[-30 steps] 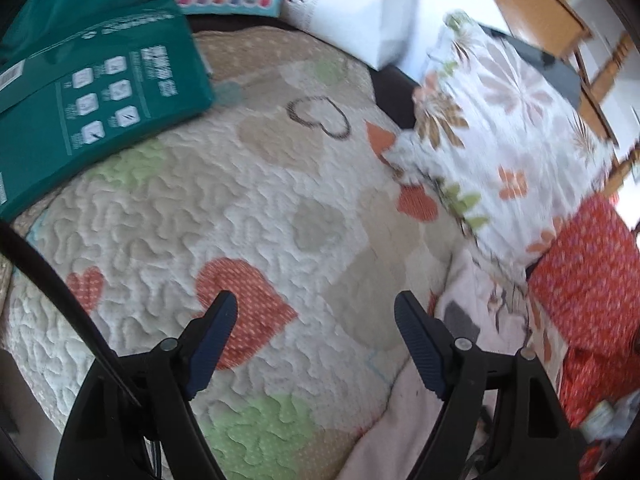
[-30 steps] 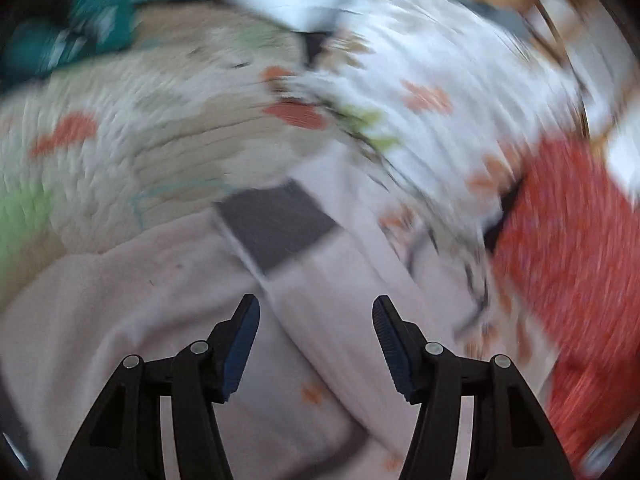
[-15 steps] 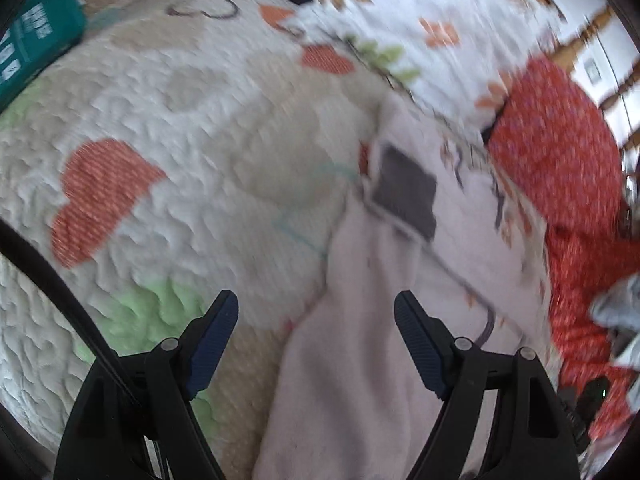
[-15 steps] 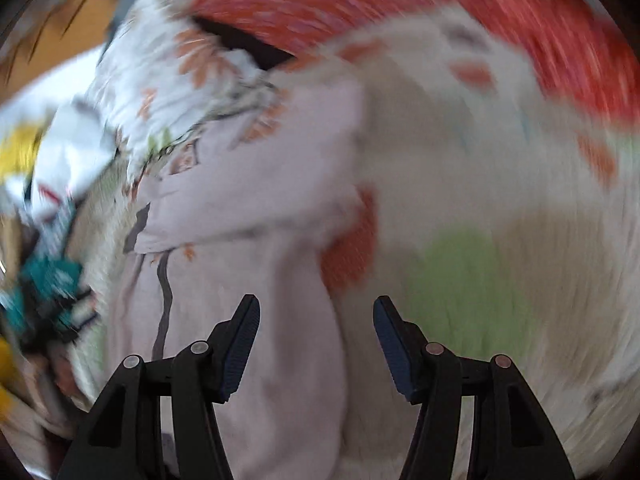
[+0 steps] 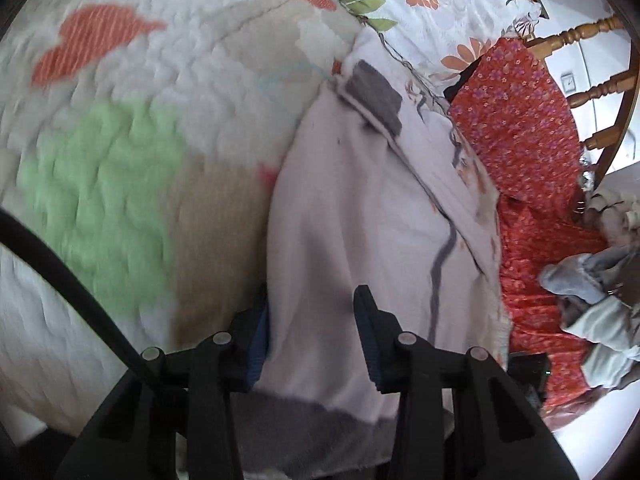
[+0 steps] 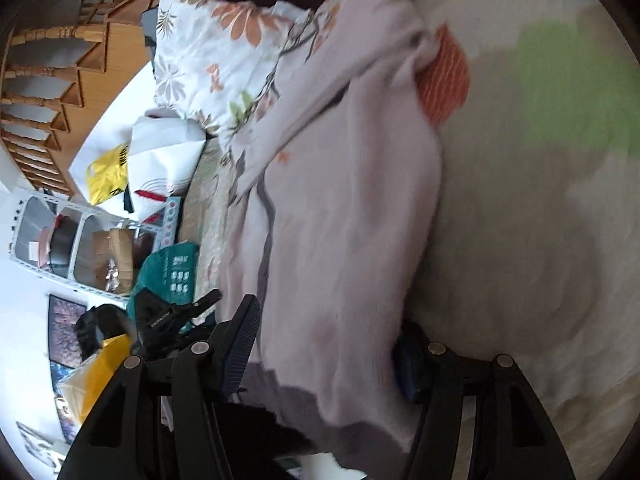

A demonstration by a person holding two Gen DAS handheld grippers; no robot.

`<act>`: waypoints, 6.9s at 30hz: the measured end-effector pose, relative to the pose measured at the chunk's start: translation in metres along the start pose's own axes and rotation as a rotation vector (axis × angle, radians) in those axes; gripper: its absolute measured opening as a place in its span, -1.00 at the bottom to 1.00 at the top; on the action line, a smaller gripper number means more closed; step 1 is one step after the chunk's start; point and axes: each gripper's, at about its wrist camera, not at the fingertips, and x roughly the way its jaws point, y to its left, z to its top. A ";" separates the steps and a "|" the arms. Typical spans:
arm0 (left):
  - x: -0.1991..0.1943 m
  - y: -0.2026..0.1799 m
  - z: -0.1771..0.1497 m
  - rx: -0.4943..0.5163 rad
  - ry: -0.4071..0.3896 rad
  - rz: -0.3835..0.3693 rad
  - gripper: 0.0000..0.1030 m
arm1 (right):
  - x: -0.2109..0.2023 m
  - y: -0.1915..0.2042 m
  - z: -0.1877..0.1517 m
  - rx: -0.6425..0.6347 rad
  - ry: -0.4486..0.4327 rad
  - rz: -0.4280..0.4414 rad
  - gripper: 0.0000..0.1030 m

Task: Fold small clothes
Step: 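Grasp the grey knit hem with the left tool while the right tool grasps it too, then fold the hem up toward the collar with both tools and release, then press the folded grey hem flat with both tools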

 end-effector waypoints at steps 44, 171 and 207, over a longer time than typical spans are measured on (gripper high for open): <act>-0.063 -0.018 -0.109 0.026 -0.068 0.123 -0.84 | -0.068 0.024 -0.065 -0.071 0.094 -0.005 -0.86; 0.053 -0.151 0.137 0.345 -0.252 0.116 0.40 | 0.062 0.090 0.156 -0.563 -0.019 -0.351 -0.02; 0.037 -0.130 0.158 0.317 -0.338 0.351 0.51 | 0.099 0.084 0.193 -0.489 -0.061 -0.320 0.09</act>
